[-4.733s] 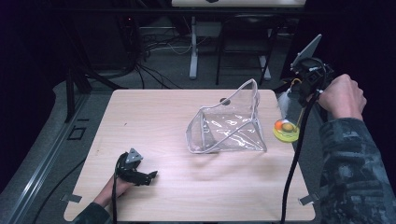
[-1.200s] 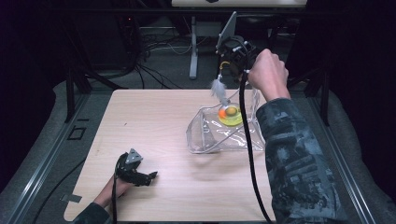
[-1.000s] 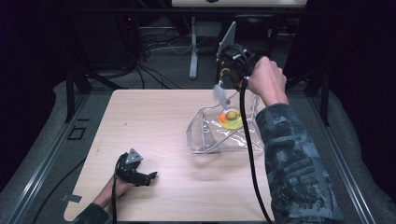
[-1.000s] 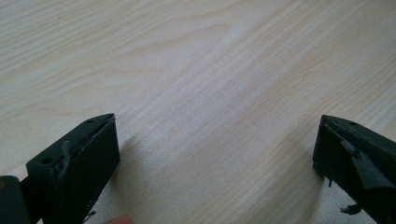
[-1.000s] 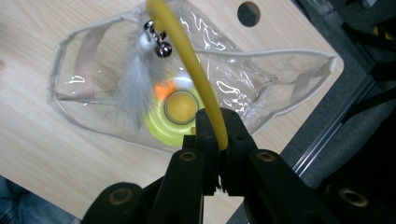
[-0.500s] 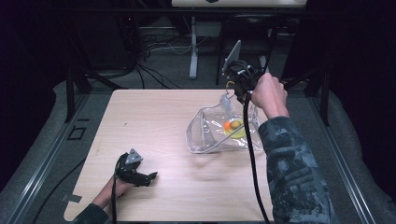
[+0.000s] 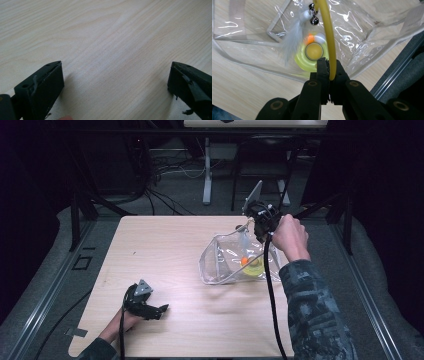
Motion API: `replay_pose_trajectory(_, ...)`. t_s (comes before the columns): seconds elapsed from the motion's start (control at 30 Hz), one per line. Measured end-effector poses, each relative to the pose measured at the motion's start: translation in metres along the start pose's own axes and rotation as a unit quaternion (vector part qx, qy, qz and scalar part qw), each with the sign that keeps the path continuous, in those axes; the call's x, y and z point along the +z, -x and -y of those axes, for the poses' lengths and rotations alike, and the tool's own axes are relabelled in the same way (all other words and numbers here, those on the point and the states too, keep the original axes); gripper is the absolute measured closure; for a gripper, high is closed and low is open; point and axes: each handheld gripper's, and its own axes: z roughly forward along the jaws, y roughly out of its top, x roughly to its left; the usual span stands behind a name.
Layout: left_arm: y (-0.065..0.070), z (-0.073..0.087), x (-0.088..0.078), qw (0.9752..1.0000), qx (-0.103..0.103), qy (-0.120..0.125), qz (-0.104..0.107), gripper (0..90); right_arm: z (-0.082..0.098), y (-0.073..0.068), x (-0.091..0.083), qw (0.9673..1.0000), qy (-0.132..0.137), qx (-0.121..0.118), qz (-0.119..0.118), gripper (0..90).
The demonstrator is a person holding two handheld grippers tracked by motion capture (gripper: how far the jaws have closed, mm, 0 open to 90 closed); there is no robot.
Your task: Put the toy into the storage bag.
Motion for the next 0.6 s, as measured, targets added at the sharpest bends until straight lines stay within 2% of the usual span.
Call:
replay_pose_trajectory(0.17,0.000,0.000,0.000,1.0000,0.000,0.000,0.000,0.4,0.003,0.001,0.008,1.0000,-0.003,0.004,-0.004,87.4)
replay_pose_trajectory(0.27,0.000,0.000,0.000,1.0000,0.000,0.000,0.001,0.4,0.005,0.003,0.011,0.9999,-0.005,0.008,0.005,87.3)
replay_pose_trajectory(0.6,0.000,0.000,0.000,1.0000,0.002,0.000,0.002,0.4,0.005,0.001,0.021,0.9998,-0.017,0.010,0.008,85.7)
